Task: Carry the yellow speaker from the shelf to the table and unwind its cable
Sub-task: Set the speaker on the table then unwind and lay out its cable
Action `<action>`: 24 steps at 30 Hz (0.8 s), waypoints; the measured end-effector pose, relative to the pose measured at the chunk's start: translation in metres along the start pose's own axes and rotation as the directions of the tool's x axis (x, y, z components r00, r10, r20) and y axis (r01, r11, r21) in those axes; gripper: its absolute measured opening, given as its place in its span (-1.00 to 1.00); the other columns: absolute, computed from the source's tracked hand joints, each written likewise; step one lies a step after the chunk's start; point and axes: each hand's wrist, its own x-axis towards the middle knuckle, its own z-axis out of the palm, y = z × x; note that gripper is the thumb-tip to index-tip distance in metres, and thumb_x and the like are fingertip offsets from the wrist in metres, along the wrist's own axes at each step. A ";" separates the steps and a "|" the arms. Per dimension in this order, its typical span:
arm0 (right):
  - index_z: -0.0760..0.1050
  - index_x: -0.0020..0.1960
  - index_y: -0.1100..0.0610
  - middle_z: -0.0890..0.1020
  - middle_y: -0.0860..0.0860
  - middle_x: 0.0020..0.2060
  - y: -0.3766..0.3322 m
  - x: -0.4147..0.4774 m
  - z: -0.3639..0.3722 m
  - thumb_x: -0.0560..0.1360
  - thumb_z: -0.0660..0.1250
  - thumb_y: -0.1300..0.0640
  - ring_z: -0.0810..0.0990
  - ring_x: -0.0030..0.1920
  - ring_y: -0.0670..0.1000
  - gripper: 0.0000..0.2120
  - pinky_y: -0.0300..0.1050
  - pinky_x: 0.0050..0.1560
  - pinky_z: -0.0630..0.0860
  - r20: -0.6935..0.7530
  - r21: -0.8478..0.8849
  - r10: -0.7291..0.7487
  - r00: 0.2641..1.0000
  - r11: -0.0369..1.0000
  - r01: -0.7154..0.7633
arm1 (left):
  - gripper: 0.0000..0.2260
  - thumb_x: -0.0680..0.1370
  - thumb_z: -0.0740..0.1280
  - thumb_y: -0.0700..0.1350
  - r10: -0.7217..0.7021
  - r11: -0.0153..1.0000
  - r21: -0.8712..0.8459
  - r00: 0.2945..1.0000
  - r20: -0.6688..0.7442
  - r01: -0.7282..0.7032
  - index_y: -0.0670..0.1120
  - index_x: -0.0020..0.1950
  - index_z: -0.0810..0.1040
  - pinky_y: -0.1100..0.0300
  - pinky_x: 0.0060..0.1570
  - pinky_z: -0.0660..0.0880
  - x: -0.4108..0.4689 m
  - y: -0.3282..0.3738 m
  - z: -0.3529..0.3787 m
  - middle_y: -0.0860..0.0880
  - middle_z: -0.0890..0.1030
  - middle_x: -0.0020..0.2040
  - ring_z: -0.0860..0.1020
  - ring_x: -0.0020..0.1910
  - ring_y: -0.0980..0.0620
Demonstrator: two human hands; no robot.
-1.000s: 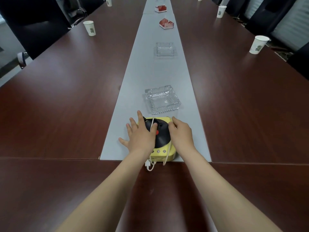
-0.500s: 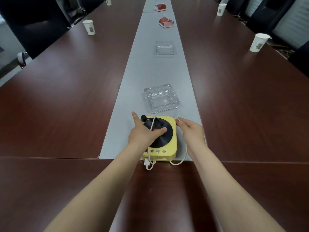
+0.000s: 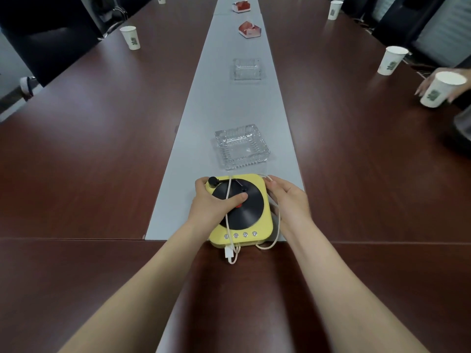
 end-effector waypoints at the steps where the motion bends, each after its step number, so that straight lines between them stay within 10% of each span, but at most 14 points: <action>1: 0.62 -0.07 0.03 0.68 0.08 0.09 0.001 0.000 -0.001 0.52 0.30 0.18 0.61 0.17 0.03 -0.87 0.08 0.29 0.47 -0.008 -0.015 -0.009 1.000 1.000 0.009 | -0.24 0.30 0.56 0.01 0.006 1.000 -0.001 1.000 -0.001 -0.006 0.00 0.36 0.21 0.11 0.10 0.47 0.001 0.000 0.001 0.00 0.45 0.16 0.48 0.12 -0.02; 9: 0.56 0.17 0.19 0.64 0.09 0.16 -0.005 0.003 -0.019 0.51 0.29 0.17 0.56 0.22 0.00 -0.74 -0.03 0.33 0.40 -0.106 -0.051 -0.032 0.994 0.998 0.027 | -0.24 0.30 0.56 -0.02 0.042 0.999 -0.012 0.999 0.011 -0.042 0.01 0.37 0.21 0.15 0.08 0.45 0.002 0.001 -0.001 0.04 0.43 0.15 0.48 0.11 0.01; 24: 0.53 -0.10 0.12 0.65 0.06 -0.09 -0.044 -0.024 -0.075 0.56 0.20 0.24 0.62 -0.10 -0.10 -0.84 -0.22 0.09 0.47 -0.122 0.035 -0.025 0.992 0.999 0.030 | -0.31 0.36 0.53 -0.09 -0.008 0.983 -0.185 0.997 -0.079 -0.007 -0.05 0.37 0.23 0.19 -0.02 0.45 0.014 -0.001 -0.026 -0.04 0.45 0.11 0.51 0.07 -0.01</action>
